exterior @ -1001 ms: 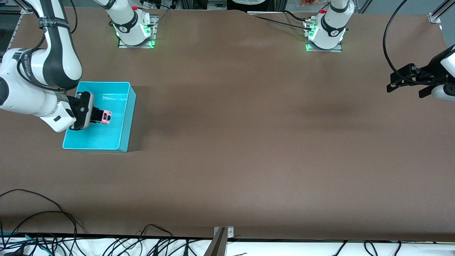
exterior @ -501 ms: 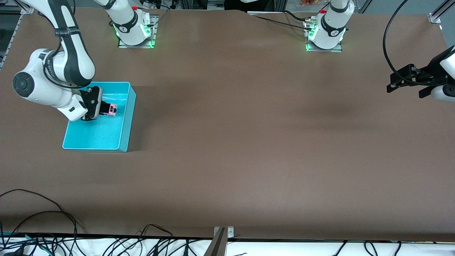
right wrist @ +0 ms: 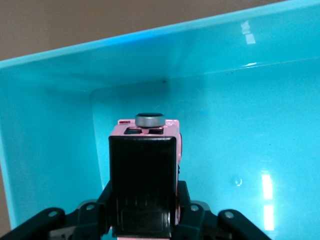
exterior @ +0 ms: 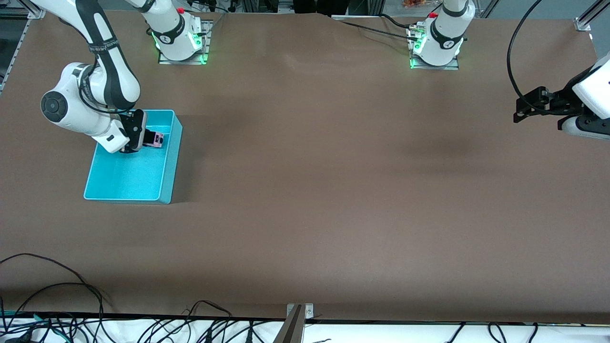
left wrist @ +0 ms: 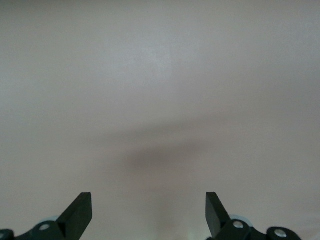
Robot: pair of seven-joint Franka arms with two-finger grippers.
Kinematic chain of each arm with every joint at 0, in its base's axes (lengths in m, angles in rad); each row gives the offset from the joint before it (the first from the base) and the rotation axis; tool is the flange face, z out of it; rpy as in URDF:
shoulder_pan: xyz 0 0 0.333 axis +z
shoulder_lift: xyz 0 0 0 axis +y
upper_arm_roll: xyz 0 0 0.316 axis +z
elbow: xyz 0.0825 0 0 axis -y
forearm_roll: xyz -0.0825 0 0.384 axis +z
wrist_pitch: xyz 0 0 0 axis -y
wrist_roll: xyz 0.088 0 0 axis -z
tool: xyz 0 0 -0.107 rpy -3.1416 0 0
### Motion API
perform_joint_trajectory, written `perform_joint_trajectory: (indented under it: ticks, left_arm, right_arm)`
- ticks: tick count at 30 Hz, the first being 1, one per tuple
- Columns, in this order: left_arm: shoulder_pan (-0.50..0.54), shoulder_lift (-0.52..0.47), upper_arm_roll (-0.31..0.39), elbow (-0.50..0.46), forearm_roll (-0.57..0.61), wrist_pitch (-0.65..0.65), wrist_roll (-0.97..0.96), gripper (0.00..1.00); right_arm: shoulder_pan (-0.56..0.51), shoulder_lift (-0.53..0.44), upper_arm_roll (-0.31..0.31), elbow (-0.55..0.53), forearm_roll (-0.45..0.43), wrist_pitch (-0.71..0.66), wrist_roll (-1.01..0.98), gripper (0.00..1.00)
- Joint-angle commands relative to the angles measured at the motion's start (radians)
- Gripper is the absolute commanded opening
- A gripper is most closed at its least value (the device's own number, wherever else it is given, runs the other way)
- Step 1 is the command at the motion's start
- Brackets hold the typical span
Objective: Wind and store pink jeep toy
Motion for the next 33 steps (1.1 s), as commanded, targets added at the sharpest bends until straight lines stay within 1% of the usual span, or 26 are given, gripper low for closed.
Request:
perform_joint_trajectory:
  ticks: [1,2,4,5,7,8,9,10,11,14,19,23,26,29,33]
  left_arm:
    - [-0.007,0.001,0.0,0.027,0.012,-0.044,0.015,1.0]
    - [-0.006,0.001,0.0,0.027,0.012,-0.047,0.013,1.0]
    - [-0.006,0.001,0.002,0.027,0.012,-0.047,0.013,1.0]
    - [-0.007,0.001,0.002,0.027,0.013,-0.047,0.015,1.0]
    - [-0.007,0.001,0.005,0.025,0.013,-0.047,0.016,1.0]
    - [-0.007,0.002,0.005,0.025,0.015,-0.047,0.018,1.0]
    - [-0.009,0.004,0.005,0.025,0.016,-0.047,0.018,1.0]
    - [-0.01,0.004,0.005,0.025,0.016,-0.046,0.018,1.0]
    - [-0.016,0.004,0.005,0.025,0.018,-0.047,0.016,1.0]
    - [-0.033,0.004,0.008,0.025,0.026,-0.046,0.018,1.0]
    - [-0.026,0.007,0.013,0.025,0.024,-0.038,0.019,1.0]
    - [-0.01,0.045,0.017,0.027,0.009,-0.015,0.024,1.0]
    - [-0.003,0.061,0.019,0.027,0.018,0.025,0.022,1.0]
    - [-0.004,0.077,0.02,0.027,0.023,0.04,0.021,1.0]
    - [-0.001,0.099,0.02,0.027,0.023,0.052,0.021,1.0]
  right_arm:
    - [0.01,-0.042,-0.012,-0.048,0.025,0.023,-0.042,0.34]
    - [0.01,-0.04,-0.012,-0.05,0.025,0.024,-0.042,0.39]
    - [0.01,-0.036,-0.012,-0.05,0.025,0.026,-0.042,0.46]
    - [0.01,-0.031,-0.012,-0.05,0.025,0.027,-0.042,0.52]
    - [0.01,-0.023,-0.012,-0.05,0.026,0.027,-0.042,0.6]
    - [0.01,-0.023,-0.012,-0.05,0.026,0.027,-0.041,0.67]
    - [0.01,-0.022,-0.012,-0.048,0.028,0.027,-0.041,0.76]
    - [0.01,-0.022,-0.012,-0.048,0.033,0.027,-0.041,0.93]
    - [0.01,-0.022,-0.012,-0.048,0.039,0.026,-0.041,1.0]
    - [0.01,-0.023,-0.012,-0.043,0.04,0.023,-0.041,1.0]
    - [0.01,-0.036,-0.01,-0.03,0.04,0.013,-0.036,1.0]
    - [0.012,-0.051,-0.009,0.018,0.04,-0.016,-0.038,1.0]
    - [0.019,-0.059,-0.004,0.091,0.04,-0.062,-0.026,1.0]
    - [0.026,-0.057,0.003,0.188,0.04,-0.143,0.019,1.0]
    - [0.026,-0.057,0.011,0.321,0.037,-0.302,0.187,1.0]
